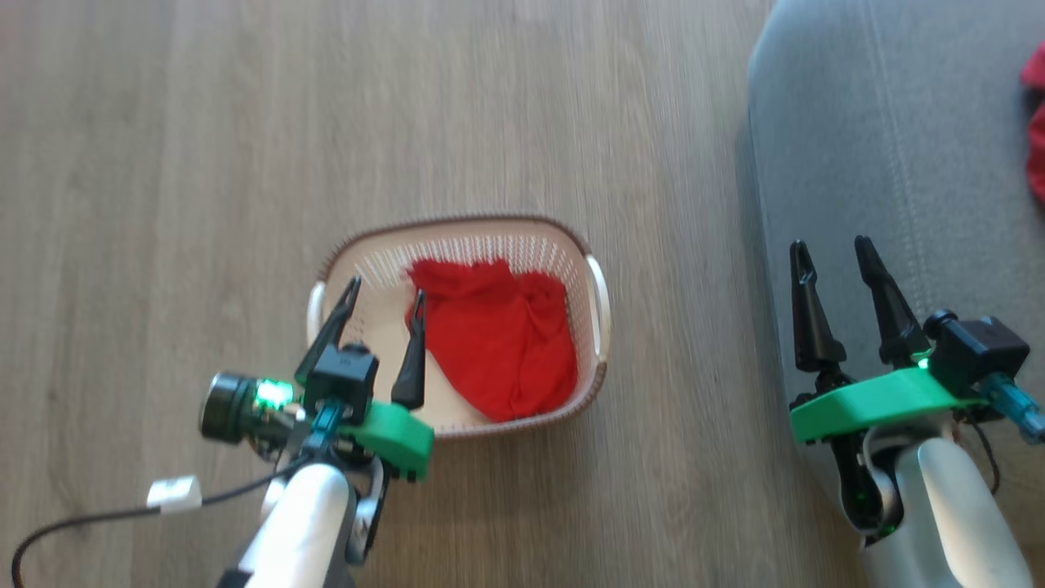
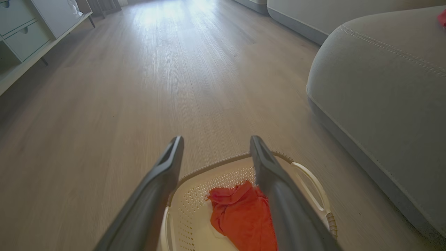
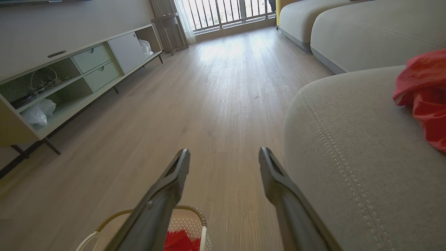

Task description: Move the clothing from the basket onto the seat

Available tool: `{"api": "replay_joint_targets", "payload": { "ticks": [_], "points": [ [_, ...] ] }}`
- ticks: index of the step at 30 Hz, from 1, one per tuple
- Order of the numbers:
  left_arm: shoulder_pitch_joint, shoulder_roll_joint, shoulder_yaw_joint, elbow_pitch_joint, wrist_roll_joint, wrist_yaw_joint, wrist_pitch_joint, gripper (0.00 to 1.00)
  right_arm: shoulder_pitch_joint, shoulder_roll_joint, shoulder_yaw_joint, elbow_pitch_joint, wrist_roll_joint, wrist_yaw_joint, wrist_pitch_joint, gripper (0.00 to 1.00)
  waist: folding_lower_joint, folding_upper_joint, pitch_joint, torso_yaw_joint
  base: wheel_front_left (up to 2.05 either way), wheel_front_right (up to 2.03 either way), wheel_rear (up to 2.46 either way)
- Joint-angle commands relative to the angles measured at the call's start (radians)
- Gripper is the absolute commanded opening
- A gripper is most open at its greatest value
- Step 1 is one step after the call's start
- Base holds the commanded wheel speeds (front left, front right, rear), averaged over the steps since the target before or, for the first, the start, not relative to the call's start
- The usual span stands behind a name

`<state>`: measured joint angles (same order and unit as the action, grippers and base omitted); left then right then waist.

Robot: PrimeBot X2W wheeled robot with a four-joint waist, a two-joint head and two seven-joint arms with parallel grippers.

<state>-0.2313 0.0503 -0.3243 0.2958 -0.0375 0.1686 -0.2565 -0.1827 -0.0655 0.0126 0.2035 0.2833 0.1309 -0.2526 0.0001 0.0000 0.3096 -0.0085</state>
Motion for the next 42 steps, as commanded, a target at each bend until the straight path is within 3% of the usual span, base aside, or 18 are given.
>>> {"api": "replay_joint_targets", "payload": {
  "ticks": [1, 8, 15, 23, 32, 37, 42],
  "points": [
    [-0.059, 0.004, 0.024, -0.007, 0.024, -0.003, -0.005, 1.0, -0.032, -0.009, 0.022, -0.034, -0.011, 0.0, -0.009, 1.0, -0.0001, 0.0, 0.104, -0.042, 0.0, 0.0, 0.0],
    [-0.169, 0.047, -0.007, 0.091, 0.066, -0.018, -0.005, 1.0, -0.069, -0.003, -0.006, -0.065, -0.011, 0.0, -0.009, 1.0, -0.0001, 0.0, 0.263, -0.11, 0.0, 0.0, 0.0],
    [-0.32, 0.127, -0.065, 0.232, 0.1, -0.037, -0.005, 1.0, -0.095, 0.01, -0.003, -0.107, -0.002, 0.0, -0.009, 1.0, -0.0001, 0.0, 0.431, -0.186, 0.0, 0.0, 0.0],
    [-0.508, 0.197, -0.109, 0.489, 0.111, -0.087, -0.005, 1.0, -0.109, 0.015, 0.048, -0.133, 0.059, 0.0, -0.009, 1.0, -0.0001, 0.0, 0.585, -0.253, 0.0, 0.0, 0.0],
    [-0.691, 0.264, -0.191, 0.72, 0.177, -0.114, -0.005, 1.0, -0.134, 0.015, 0.113, -0.154, 0.157, 0.0, -0.009, 1.0, -0.0001, 0.0, 0.687, -0.319, 0.0, 0.0, 0.0],
    [-0.766, 0.255, -0.228, 0.882, 0.202, -0.12, -0.005, 1.0, -0.092, 0.015, 0.124, -0.178, 0.185, 0.0, -0.009, 1.0, -0.0001, 0.0, 0.705, -0.327, 0.0, 0.0, 0.0],
    [-0.817, 0.256, -0.276, 0.955, 0.242, -0.113, -0.004, 1.0, -0.042, 0.015, 0.138, -0.204, 0.183, 0.0, -0.009, 1.0, -0.0001, 0.0, 0.711, -0.34, 0.0, 0.0, 0.0]
  ]
}}
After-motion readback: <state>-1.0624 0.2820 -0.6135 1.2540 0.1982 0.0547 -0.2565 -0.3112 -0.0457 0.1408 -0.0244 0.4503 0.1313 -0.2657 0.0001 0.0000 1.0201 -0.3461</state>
